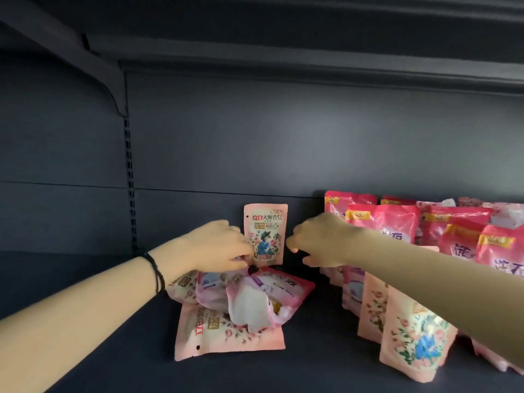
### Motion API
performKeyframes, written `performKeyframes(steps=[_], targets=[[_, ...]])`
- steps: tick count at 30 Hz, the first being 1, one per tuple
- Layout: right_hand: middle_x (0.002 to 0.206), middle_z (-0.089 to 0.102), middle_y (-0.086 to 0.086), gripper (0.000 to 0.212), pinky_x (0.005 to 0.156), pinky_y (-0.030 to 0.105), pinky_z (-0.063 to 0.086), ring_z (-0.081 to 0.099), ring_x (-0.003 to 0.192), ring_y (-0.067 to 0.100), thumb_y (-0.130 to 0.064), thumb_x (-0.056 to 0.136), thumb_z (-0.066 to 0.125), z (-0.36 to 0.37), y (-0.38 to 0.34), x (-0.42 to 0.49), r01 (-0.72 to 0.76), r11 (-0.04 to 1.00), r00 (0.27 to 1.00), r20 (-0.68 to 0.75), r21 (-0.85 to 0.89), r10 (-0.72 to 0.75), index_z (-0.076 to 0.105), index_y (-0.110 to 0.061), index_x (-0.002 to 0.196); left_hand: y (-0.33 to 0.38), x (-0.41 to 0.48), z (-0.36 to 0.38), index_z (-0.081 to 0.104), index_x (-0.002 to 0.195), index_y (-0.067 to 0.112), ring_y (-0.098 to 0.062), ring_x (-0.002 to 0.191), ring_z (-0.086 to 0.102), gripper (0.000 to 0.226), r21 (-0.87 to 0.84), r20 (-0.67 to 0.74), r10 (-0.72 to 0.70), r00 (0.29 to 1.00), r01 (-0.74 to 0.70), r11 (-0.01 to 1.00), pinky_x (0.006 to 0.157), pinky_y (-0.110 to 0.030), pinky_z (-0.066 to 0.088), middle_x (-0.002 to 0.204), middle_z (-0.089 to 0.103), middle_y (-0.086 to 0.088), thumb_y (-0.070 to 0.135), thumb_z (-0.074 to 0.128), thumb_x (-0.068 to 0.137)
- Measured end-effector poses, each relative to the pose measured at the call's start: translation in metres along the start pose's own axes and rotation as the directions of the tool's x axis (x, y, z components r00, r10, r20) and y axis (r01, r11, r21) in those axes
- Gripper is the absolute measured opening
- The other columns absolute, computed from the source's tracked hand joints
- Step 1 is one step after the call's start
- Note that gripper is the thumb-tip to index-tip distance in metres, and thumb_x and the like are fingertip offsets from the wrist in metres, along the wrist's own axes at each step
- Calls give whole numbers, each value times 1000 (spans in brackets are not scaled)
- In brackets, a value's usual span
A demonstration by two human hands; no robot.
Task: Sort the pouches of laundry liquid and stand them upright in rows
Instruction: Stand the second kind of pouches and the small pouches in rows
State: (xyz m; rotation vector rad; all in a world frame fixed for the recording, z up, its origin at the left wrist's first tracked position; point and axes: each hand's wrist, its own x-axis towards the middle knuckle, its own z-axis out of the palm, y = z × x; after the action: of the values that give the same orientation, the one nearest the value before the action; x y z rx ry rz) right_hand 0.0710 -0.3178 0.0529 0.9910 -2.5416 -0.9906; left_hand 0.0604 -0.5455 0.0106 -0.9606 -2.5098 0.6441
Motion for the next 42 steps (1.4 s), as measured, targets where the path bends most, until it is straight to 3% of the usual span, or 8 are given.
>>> performKeyframes(steps=[9, 14, 18, 24, 28, 31, 39, 42], targets=[[117, 60, 4, 28, 67, 32, 40, 59, 99, 24, -13, 93, 51, 32, -22, 79, -297, 941, 890, 404, 160, 212, 56, -11, 120, -14, 35, 56, 61, 108, 27, -14, 90, 56, 30, -367, 23, -96, 995, 98, 925, 85, -33, 39, 107, 67, 5, 47, 43, 97], [84, 58, 5, 27, 57, 26, 41, 54, 72, 20, -17, 96, 45, 61, -26, 99, -452, 794, 825, 530, 406, 199, 58, -3, 115, 0, 51, 75, 60, 97, 23, -19, 92, 60, 29, -620, 195, -242, 950, 311, 721, 83, -35, 43, 103, 65, 1, 49, 49, 94], [104, 63, 15, 25, 51, 24, 44, 62, 82, 24, -14, 96, 44, 79, -26, 104, -585, 629, 750, 637, 511, 180, 58, -1, 113, 12, 59, 86, 62, 98, 21, -16, 86, 62, 31, -753, 247, -288, 925, 370, 544, 73, -31, 50, 97, 65, 3, 50, 54, 91], [67, 45, 2, 25, 44, 17, 32, 41, 55, 11, -7, 95, 46, 95, -26, 100, -693, 479, 714, 607, 539, 350, 47, -9, 70, 15, 57, 98, 58, 115, 27, -11, 95, 58, 37, -766, 268, -377, 887, 434, 475, 73, -26, 44, 114, 63, 7, 49, 61, 86], [98, 60, 13, 24, 77, 29, 49, 58, 91, 25, -6, 93, 43, 90, -23, 101, -681, 333, 721, 518, 652, 460, 64, 0, 102, 16, 53, 99, 51, 126, 26, -13, 98, 60, 47, -817, 263, -437, 860, 439, 373, 82, -30, 51, 118, 62, 3, 46, 64, 86], [124, 47, 11, 33, 101, 46, 40, 41, 119, 32, -7, 93, 38, 70, -19, 94, -647, 343, 703, 358, 681, 614, 64, -10, 114, 15, 51, 92, 44, 134, 20, -14, 103, 57, 55, -918, 262, -549, 794, 381, 112, 85, -26, 47, 125, 58, -1, 36, 67, 87], [110, 42, 10, 21, 86, 42, 36, 35, 101, 28, -2, 93, 41, 19, -17, 70, -390, 441, 572, -163, 808, 804, 61, -5, 97, 19, 50, 57, 68, 95, 6, -21, 82, 68, 14, -789, 416, -550, 724, -13, -614, 76, -34, 56, 88, 74, -7, 17, 61, 93], [112, 46, 9, 15, 83, 37, 35, 34, 96, 23, -10, 95, 49, 5, -20, 62, -207, 508, 465, -373, 836, 803, 64, -7, 99, 18, 50, 42, 62, 81, 6, -14, 59, 68, 8, -655, 437, -578, 690, -197, -730, 55, -24, 56, 69, 71, -5, 5, 62, 89]])
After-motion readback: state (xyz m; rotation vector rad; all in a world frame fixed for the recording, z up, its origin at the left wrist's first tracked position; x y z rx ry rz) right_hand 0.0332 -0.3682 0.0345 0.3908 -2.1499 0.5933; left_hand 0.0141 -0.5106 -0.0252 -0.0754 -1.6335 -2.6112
